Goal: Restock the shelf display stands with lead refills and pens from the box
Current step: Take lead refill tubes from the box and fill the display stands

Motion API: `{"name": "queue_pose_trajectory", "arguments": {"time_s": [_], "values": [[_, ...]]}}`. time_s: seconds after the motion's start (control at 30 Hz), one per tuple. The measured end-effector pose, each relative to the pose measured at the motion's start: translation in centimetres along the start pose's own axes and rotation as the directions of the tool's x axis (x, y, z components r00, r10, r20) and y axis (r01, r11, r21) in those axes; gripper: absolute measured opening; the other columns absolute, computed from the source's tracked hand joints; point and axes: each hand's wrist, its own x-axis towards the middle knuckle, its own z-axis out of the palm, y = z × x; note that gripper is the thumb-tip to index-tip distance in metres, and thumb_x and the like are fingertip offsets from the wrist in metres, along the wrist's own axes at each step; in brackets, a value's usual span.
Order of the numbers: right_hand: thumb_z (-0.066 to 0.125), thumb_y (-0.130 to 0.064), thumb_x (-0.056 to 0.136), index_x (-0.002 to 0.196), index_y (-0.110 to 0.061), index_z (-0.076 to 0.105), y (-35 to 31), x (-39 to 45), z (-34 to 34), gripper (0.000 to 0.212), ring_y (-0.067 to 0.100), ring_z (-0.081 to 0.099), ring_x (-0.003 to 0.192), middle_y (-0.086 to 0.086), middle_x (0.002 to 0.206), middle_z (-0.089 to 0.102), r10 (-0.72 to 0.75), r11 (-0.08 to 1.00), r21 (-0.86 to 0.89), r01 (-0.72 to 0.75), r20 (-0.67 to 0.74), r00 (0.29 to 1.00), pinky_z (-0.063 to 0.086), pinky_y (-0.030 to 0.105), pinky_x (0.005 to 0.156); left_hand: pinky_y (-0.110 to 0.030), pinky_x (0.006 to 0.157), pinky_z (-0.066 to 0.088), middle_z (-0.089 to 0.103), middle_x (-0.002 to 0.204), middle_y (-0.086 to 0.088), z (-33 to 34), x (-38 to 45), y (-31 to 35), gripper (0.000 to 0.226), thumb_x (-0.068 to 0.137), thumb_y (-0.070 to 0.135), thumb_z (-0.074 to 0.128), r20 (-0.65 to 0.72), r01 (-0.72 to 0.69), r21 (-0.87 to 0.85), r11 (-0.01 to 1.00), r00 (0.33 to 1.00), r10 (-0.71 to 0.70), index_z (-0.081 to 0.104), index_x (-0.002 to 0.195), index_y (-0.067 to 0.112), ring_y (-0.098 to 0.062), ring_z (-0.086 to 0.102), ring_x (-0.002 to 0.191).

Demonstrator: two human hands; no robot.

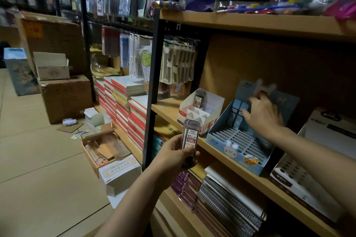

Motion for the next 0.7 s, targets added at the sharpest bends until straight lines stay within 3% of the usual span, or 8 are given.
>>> {"name": "queue_pose_trajectory", "arguments": {"time_s": [0.1, 0.17, 0.23, 0.3, 0.43, 0.57, 0.7], "values": [[0.060, -0.018, 0.094, 0.120, -0.014, 0.062, -2.1, -1.6, -0.8, 0.026, 0.016, 0.058, 0.088, 0.003, 0.104, 0.059, -0.059, 0.916, 0.396, 0.056, -0.005, 0.998, 0.045, 0.024, 0.071, -0.028, 0.071, 0.057, 0.060, 0.120, -0.007, -0.4, -0.5, 0.4, 0.036, 0.094, 0.003, 0.054, 0.003, -0.061, 0.001, 0.998, 0.998, 0.061, 0.054, 0.125, 0.020, -0.018, 0.070, 0.092], [0.061, -0.022, 0.094, 0.114, -0.022, 0.062, -4.4, -3.1, -1.2, 0.020, 0.010, 0.064, 0.083, -0.003, 0.100, 0.063, -0.148, 0.759, 0.650, -0.038, 0.229, 0.962, 0.052, 0.021, 0.066, -0.028, 0.073, 0.057, 0.059, 0.122, -0.007, -0.6, -0.8, 0.5, 0.033, 0.093, 0.004, 0.056, 0.009, -0.094, 0.030, 0.995, 0.996, 0.094, 0.056, 0.122, 0.022, -0.021, 0.068, 0.098], [0.062, -0.025, 0.093, 0.118, -0.027, 0.061, -6.5, -4.3, -1.1, 0.026, 0.012, 0.069, 0.083, -0.003, 0.103, 0.066, -0.261, 0.626, 0.757, -0.185, 0.428, 0.865, 0.059, 0.025, 0.066, -0.028, 0.075, 0.057, 0.059, 0.122, -0.007, -0.6, -0.9, 0.5, 0.031, 0.092, 0.007, 0.059, 0.010, -0.116, 0.068, 0.991, 0.993, 0.115, 0.058, 0.118, 0.024, -0.025, 0.064, 0.104], [0.067, -0.023, 0.090, 0.115, -0.028, 0.063, -7.9, -4.8, -0.8, 0.026, 0.012, 0.071, 0.084, 0.000, 0.103, 0.068, -0.317, 0.552, 0.804, -0.220, 0.446, 0.837, 0.058, 0.024, 0.065, -0.028, 0.075, 0.057, 0.059, 0.121, -0.005, -0.6, -0.9, 0.5, 0.030, 0.092, 0.008, 0.060, 0.002, -0.124, 0.078, 0.989, 0.992, 0.124, 0.058, 0.117, 0.023, -0.025, 0.063, 0.104], [0.069, -0.018, 0.088, 0.111, -0.019, 0.066, -8.6, -4.6, -0.4, 0.023, 0.015, 0.074, 0.078, 0.004, 0.096, 0.071, -0.328, 0.569, 0.800, -0.191, 0.434, 0.839, 0.059, 0.026, 0.065, -0.026, 0.074, 0.058, 0.060, 0.119, -0.003, -0.3, -0.9, 0.4, 0.032, 0.094, 0.011, 0.057, -0.028, -0.093, 0.110, 0.990, 0.995, 0.097, 0.054, 0.121, 0.027, -0.021, 0.063, 0.104], [0.070, -0.013, 0.086, 0.109, -0.017, 0.068, -8.0, -3.5, -0.8, 0.023, 0.016, 0.073, 0.083, 0.004, 0.097, 0.073, -0.407, 0.492, 0.815, -0.306, 0.526, 0.747, 0.058, 0.023, 0.068, -0.025, 0.075, 0.056, 0.062, 0.115, 0.001, -0.5, -0.7, 0.8, 0.032, 0.096, 0.016, 0.055, -0.028, -0.118, 0.190, 0.975, 0.992, 0.125, 0.053, 0.124, 0.031, -0.013, 0.066, 0.097], [0.072, -0.019, 0.086, 0.104, -0.024, 0.069, -7.4, -0.9, -1.6, 0.019, 0.014, 0.072, 0.080, 0.000, 0.095, 0.073, -0.456, 0.561, 0.802, -0.204, 0.506, 0.733, 0.059, 0.025, 0.067, -0.022, 0.071, 0.055, 0.068, 0.101, 0.007, -0.2, 0.3, 2.4, 0.027, 0.097, 0.017, 0.052, -0.002, -0.128, 0.193, 0.973, 0.991, 0.130, 0.058, 0.116, 0.035, -0.007, 0.068, 0.088]]}}
